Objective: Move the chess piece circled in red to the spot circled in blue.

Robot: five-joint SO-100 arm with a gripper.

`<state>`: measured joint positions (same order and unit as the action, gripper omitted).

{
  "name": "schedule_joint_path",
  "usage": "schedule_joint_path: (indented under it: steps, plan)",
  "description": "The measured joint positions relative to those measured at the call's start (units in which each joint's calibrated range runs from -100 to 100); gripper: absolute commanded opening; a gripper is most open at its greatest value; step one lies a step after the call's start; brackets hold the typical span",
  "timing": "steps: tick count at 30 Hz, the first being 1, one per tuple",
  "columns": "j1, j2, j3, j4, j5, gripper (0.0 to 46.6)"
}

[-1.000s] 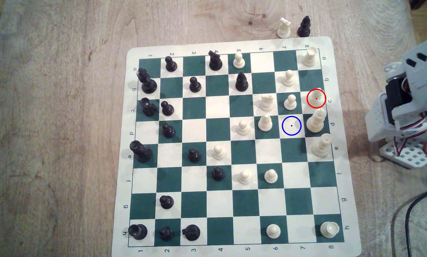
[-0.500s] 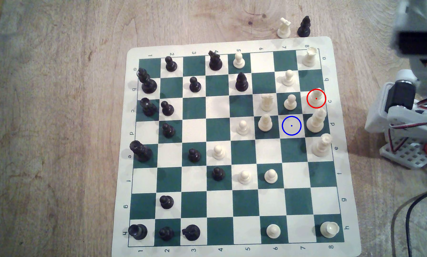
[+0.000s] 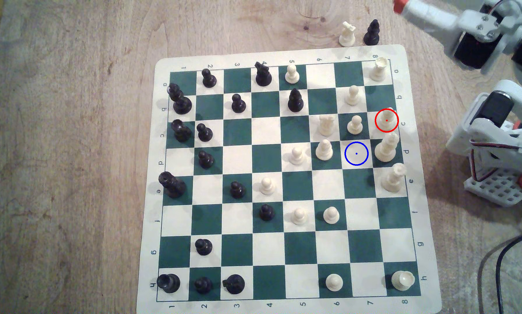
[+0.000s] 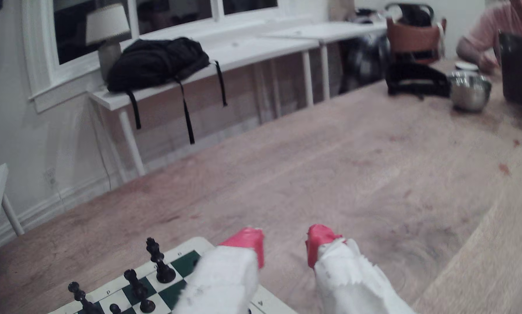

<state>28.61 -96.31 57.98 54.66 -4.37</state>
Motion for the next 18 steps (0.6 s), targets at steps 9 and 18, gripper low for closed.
schedule_joint_path:
  steps: [9, 18]
  plan:
    - [3.76, 0.00, -0.36, 19.04, -1.37, 15.4]
    - [1.40, 9.55, -0.99, 35.22, -3.37, 17.1]
